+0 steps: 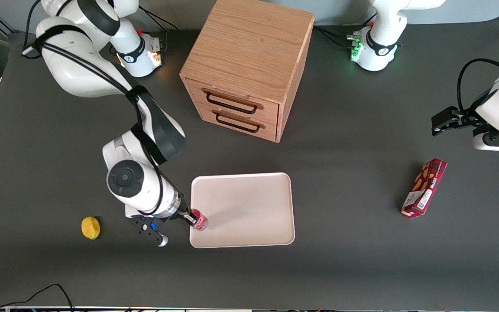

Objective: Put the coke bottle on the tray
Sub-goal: 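Lower the bottle upright onto the tray corner and open the right gripper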

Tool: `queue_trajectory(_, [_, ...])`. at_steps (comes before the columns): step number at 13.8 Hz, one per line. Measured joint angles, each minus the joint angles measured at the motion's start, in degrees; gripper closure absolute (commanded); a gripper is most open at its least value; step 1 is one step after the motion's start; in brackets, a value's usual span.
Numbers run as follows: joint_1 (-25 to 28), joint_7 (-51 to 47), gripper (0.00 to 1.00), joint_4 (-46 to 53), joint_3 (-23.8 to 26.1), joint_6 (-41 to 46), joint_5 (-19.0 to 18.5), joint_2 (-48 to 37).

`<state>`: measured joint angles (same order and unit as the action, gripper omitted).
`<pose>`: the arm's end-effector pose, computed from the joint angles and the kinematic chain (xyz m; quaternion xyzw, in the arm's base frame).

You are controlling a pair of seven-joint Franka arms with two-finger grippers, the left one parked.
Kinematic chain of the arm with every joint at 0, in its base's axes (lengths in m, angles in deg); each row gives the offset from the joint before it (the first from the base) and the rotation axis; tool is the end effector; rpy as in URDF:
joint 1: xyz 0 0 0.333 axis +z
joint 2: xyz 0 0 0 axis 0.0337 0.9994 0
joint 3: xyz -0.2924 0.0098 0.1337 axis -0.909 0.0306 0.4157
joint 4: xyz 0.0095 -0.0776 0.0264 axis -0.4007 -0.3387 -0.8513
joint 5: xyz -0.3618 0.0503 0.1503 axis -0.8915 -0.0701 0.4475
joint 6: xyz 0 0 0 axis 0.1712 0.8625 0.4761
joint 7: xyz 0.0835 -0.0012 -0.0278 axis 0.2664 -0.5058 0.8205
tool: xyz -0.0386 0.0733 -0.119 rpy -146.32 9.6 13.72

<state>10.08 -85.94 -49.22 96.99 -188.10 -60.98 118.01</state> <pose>0.7267 0.3105 0.3162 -0.9437 0.3287 -0.0148 0.0343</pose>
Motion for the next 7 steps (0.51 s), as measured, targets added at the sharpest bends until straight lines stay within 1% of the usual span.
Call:
queue_trajectory(1, [-0.1,-0.2,0.01,0.2,0.0,-0.5,-0.3,0.9])
queue_trajectory(5, [-0.1,-0.2,0.00,1.7,0.4,-0.4,-1.2,1.4])
queue_trajectory(7, [-0.3,-0.2,0.00,2.6,1.6,1.2,-1.5,1.2])
